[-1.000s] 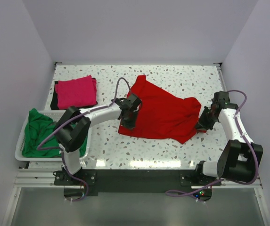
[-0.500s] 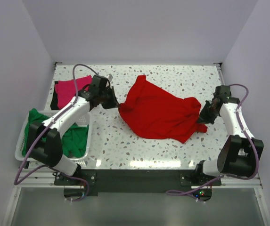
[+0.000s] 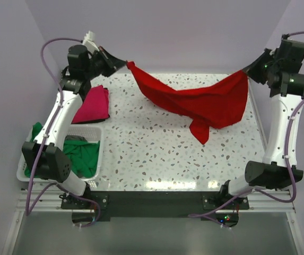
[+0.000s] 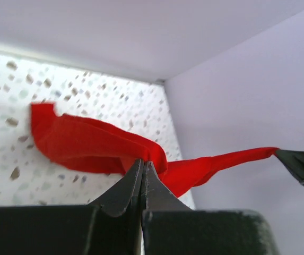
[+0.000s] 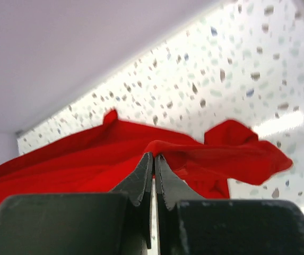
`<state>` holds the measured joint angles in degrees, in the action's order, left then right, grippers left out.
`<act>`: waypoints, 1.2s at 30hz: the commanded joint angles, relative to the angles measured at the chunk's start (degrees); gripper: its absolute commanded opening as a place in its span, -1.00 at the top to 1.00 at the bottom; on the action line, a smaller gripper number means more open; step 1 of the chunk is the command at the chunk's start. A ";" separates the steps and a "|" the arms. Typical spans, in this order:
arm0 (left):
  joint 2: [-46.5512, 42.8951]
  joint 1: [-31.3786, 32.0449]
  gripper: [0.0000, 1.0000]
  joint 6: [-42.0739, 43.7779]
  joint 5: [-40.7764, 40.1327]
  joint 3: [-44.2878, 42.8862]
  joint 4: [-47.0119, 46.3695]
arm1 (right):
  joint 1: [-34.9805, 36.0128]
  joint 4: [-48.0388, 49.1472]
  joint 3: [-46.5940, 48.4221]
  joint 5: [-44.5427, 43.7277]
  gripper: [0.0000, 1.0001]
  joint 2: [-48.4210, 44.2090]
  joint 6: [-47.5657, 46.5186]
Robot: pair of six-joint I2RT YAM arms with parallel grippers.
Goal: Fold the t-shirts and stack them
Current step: Flatten the tshirt out
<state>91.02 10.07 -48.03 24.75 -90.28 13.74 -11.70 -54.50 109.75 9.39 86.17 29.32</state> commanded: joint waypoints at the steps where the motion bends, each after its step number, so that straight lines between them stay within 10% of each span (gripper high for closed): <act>1: -4.53 -1.80 1.00 -8.82 3.98 -4.02 -12.83 | -0.42 -1.23 10.55 -2.96 1.00 -1.62 2.67; 19: -16.05 -1.89 1.00 -10.15 -3.48 -12.55 -14.26 | -0.34 13.80 27.79 -16.78 1.00 -15.60 -1.91; 36: 4.86 -1.80 1.00 -8.22 4.60 -10.08 -17.69 | -0.34 20.22 16.71 -13.17 1.00 3.12 -1.28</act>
<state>97.19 8.36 -56.99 26.79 -97.84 -0.47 -11.75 -36.75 124.62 -4.36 89.56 28.03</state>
